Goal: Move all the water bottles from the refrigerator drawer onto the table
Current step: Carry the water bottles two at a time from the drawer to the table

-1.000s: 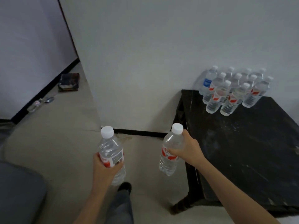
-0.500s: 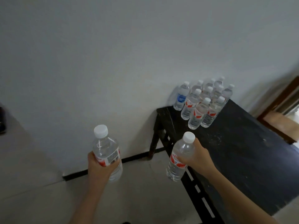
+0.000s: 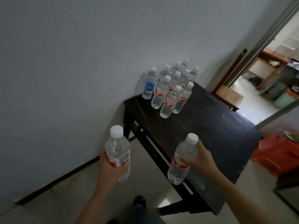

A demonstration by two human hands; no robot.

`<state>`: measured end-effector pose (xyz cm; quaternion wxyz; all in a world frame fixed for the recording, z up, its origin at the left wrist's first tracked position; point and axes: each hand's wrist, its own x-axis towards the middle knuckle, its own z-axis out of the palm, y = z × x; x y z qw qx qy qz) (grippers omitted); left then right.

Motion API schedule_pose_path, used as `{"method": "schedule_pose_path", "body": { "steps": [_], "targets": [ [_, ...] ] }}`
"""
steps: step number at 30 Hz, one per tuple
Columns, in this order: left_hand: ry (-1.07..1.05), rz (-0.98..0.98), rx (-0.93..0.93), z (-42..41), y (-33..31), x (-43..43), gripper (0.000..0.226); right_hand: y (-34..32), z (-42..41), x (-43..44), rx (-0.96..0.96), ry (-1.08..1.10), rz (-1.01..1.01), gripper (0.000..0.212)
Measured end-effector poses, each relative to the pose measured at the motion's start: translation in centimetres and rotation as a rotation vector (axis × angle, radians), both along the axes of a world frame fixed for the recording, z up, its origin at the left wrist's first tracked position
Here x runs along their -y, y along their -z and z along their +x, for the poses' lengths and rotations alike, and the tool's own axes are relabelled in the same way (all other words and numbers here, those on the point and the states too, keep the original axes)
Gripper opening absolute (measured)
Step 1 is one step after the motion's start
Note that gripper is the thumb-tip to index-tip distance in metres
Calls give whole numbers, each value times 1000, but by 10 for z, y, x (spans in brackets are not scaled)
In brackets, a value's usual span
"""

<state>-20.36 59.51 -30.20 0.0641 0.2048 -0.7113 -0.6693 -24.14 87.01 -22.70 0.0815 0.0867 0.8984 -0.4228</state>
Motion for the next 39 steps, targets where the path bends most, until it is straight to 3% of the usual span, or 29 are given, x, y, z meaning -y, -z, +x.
{"method": "schedule_pose_path", "body": {
  "steps": [12, 20, 28, 34, 39],
  "targets": [
    [362, -101, -124, -154, -16, -109, 68, -2, -92, -102, -186, 186, -142, 58],
    [439, -101, -158, -219, -18, -188, 67, 4, -142, -163, -172, 237, -30, 67],
    [644, -132, -113, -279, -6, -249, 70, 13, -179, -193, -141, 378, 18, 69],
    [630, -115, -73, -339, 4, -301, 67, 19, -214, -219, -79, 447, 110, 68],
    [435, -119, -36, -383, 12, -347, 63, 17, -255, -240, -34, 497, 143, 69]
  ]
}}
